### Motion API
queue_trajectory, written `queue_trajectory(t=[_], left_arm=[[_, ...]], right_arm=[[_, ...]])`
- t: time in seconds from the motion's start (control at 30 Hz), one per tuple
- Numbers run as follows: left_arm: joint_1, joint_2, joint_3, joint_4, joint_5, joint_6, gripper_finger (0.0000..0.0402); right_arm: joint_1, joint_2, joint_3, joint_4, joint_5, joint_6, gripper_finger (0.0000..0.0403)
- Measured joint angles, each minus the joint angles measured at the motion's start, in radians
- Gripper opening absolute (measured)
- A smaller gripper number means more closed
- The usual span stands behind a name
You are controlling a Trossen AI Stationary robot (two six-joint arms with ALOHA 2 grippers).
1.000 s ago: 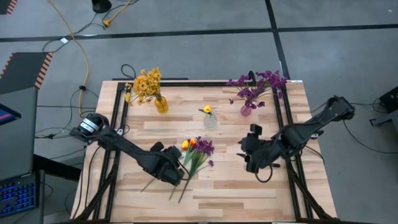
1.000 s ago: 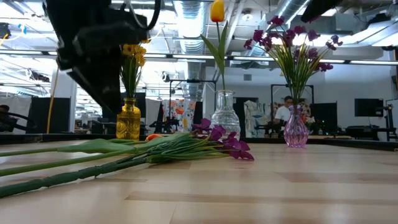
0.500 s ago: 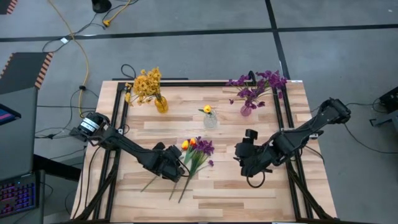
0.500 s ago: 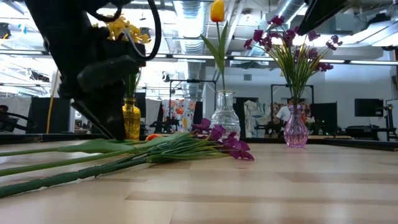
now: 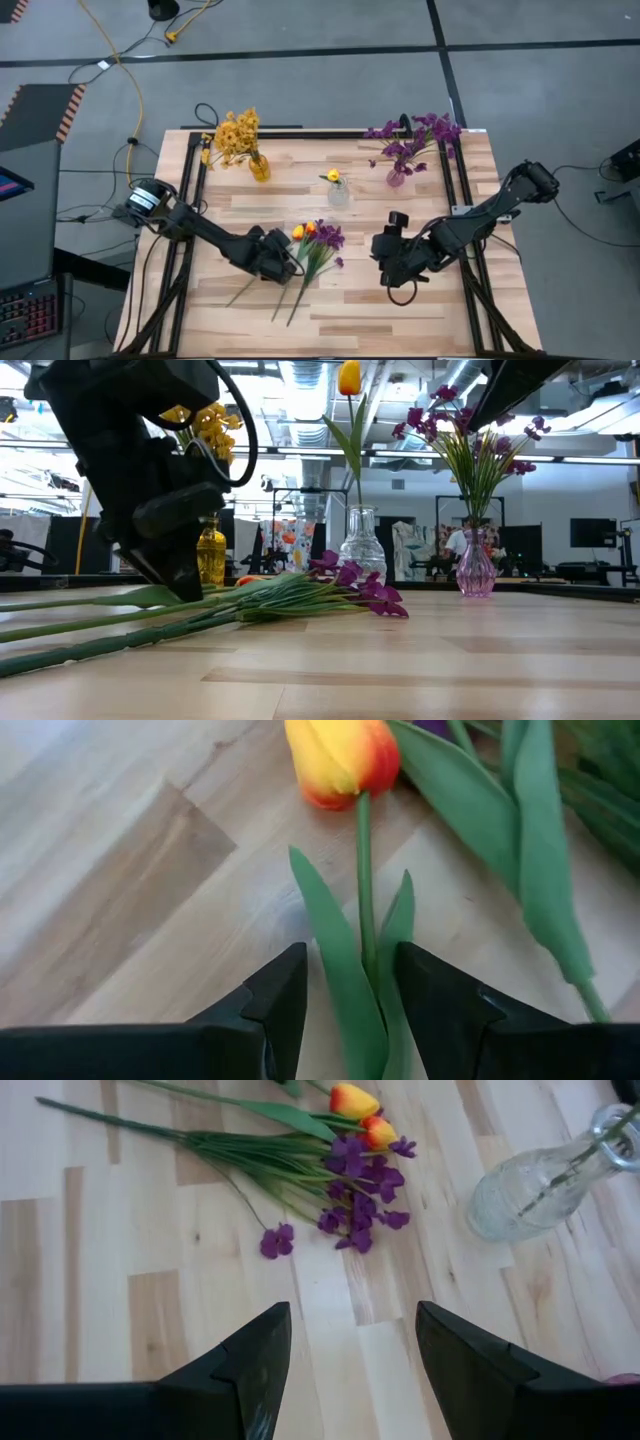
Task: Sort flowers into vase by color
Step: Put the yellow tulip into the transparent vase
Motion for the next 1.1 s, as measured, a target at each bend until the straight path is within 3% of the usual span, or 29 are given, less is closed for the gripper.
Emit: queue_trajectory(t=[0.2,0.5,0.77,1.1], left_arm=[[0.011,-0.006,-0.028,0.045,0.045,-0.007,0.011],[0.011,-0.003,0.009,0.035,0.06,0.058,0.0009],[0.01,-0.006,0.038,0.026,0.07,0.062,0.0002],[0.009,-0.049,0.137,-0.127,0.019,0.072,0.0002]], right_arm=[[-0.013,0.007,0.0,0.013,0.017,0.003,0.0244],[-0.042,-0.023,0.0,-0.041,0.013,-0.011,0.0244],[-0.081,-0.093,0.0,-0.128,0.012,-0.012,0.0243],[-0.132,-0.2,0.0,-0.228,0.013,-0.015,0.0243]])
